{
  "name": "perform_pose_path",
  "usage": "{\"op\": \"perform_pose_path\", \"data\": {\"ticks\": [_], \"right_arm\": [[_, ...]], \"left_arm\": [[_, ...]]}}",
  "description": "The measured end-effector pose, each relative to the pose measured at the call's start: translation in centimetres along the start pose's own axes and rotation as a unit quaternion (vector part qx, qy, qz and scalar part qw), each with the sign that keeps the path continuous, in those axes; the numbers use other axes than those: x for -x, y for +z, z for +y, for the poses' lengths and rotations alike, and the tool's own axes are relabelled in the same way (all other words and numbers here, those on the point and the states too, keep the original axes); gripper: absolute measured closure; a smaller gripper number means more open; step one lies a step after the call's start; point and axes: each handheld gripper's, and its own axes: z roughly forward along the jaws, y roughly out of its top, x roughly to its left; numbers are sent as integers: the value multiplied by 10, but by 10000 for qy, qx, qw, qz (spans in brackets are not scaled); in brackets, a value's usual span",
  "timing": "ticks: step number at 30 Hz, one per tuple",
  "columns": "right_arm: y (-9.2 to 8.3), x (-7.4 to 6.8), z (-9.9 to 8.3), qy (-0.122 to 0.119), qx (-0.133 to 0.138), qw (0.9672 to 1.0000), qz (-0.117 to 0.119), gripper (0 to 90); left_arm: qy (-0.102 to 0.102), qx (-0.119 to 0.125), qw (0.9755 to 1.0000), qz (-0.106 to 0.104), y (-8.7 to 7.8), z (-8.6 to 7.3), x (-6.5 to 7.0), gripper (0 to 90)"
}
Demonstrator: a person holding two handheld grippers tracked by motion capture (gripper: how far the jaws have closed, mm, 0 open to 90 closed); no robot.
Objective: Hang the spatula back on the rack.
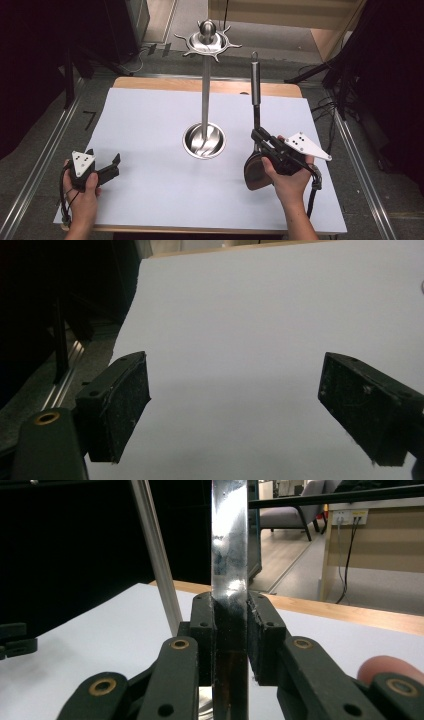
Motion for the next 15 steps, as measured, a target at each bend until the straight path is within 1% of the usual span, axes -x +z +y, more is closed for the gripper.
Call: {"op": "perform_pose_path", "data": {"ticks": [9,10,12,15], "right_arm": [[-2,-5,4,-33,88,9999,56,770],[-2,-5,4,-67,108,9999,47,770],[-2,-7,5,-28,116,9999,64,770],[-3,-8,7,-59,156,9998,82,770]], "left_arm": [[-5,6,10000,-2,0,0,0,139],[-11,13,10000,-2,0,0,0,139],[-29,11,10000,-5,0,0,0,139],[-30,8,10000,-5,0,0,0,139]]}}
